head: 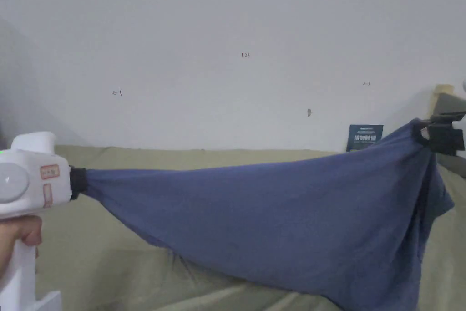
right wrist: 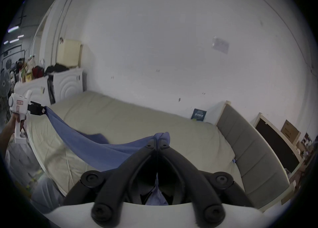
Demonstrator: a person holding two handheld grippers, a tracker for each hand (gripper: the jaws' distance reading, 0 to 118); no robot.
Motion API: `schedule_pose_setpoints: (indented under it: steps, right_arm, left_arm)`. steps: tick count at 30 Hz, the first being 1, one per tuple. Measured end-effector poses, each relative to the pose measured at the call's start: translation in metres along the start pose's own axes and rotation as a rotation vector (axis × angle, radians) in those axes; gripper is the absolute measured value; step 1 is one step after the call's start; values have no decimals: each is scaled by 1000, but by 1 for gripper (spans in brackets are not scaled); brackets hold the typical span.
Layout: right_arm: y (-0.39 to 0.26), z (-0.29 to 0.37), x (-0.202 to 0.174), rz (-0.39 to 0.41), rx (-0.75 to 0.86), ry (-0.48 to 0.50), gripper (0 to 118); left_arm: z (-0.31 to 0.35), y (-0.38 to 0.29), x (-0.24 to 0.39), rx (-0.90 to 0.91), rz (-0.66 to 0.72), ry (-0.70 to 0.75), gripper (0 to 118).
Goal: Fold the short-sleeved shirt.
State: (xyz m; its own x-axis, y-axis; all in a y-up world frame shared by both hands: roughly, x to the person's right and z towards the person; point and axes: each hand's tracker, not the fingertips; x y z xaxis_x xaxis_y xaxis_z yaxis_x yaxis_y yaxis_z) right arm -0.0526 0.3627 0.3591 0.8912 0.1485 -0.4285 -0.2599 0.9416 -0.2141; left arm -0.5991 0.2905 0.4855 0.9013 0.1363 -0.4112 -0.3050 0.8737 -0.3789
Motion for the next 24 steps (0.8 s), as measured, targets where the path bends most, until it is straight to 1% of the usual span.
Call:
schedule_pose_setpoints:
  steps: [1,3,7,9,12,15,18,22,24]
  right_arm:
    - [7,4,4,-32,20,-5,2]
    - [19,7,10,-67,45,-11,2]
    - [39,3,17,-103,68,-16,2]
    - [48,-3,18,-110,64,-23,2]
    - [52,-15,17,-136,50,-30,2]
    - [48,-29,15,-150,32,-60,2]
    - [42,-41,13,-197,24,-67,2]
    - [38,-53,8,-198,24,-83,2]
    - [39,-57,9,-220,29,-93,2]
  left_arm:
    - [9,15,3,-2,-2,-2,1]
    - [21,41,8,32,-5,-10,1]
    - [38,75,18,78,-57,23,1]
    - [41,88,20,65,-58,35,1]
    - [41,96,22,74,-54,45,1]
    - [33,96,24,73,-46,60,1]
    - [24,90,27,75,-35,89,1]
    - [17,85,30,109,-11,104,1]
    - [10,89,32,114,-13,111,1]
